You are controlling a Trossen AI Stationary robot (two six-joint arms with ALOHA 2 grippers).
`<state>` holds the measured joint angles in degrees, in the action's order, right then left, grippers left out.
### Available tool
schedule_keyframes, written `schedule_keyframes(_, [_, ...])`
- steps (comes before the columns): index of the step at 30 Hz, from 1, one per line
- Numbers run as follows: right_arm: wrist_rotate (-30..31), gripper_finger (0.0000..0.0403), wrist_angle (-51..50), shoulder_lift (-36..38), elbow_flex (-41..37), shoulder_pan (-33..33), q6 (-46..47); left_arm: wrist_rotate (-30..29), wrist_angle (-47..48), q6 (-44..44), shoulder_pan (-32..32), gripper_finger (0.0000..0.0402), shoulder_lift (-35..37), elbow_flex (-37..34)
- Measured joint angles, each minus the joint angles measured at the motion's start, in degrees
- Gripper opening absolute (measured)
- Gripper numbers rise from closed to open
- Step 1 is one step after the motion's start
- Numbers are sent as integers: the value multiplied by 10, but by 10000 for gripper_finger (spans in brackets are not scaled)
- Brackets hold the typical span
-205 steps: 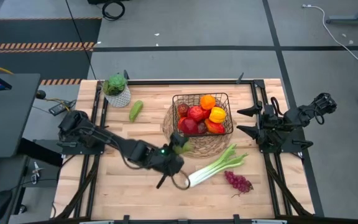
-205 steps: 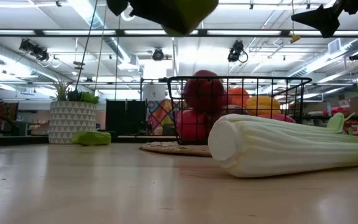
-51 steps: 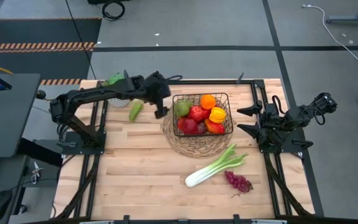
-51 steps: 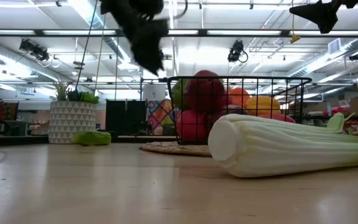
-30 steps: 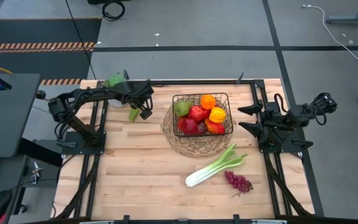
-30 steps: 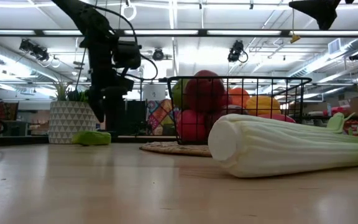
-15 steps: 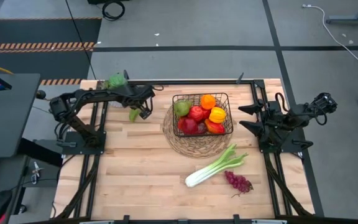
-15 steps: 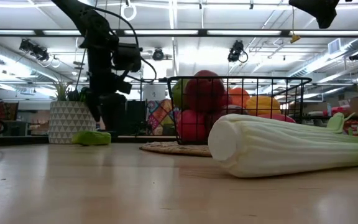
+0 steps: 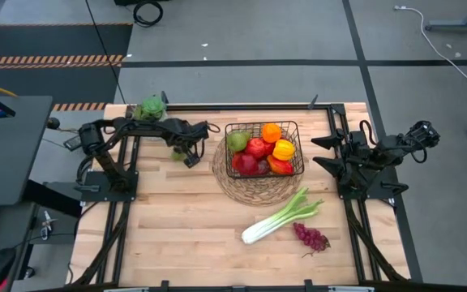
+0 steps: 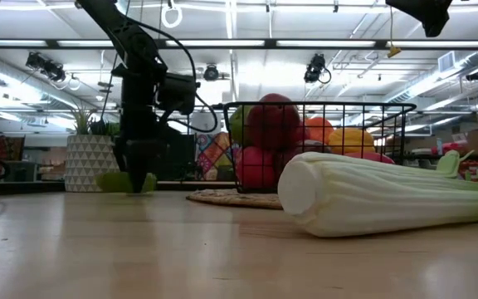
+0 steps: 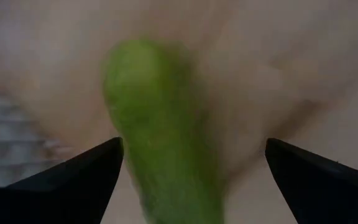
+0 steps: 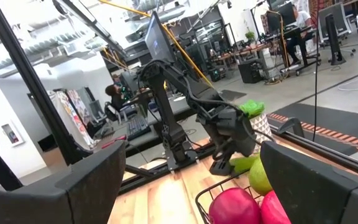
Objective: Build produce basket
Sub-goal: Put the green cucumber into the black wire basket
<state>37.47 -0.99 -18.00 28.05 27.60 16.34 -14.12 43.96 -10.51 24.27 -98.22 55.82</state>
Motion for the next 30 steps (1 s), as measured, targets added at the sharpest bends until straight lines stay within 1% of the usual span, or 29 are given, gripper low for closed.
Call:
schedule_keyframes(5, [0,376,0,0,0,0,0,79,-2,11,-24,400,0,5])
schedule_keyframes(12, [0,376,1,0,0,0,0,81,-2,36,-53,400,0,5])
schedule_keyframes(15, [0,376,1,0,0,0,0,80,-7,67,-59,400,0,5])
schedule_keyframes(19, [0,376,1,0,0,0,0,80,-19,82,-59,395,0,5])
schedule_keyframes(24, [0,376,1,0,0,0,0,79,-22,82,-59,359,0,5])
schedule_keyframes(30, [0,376,1,0,0,0,0,78,-22,82,-59,287,0,5])
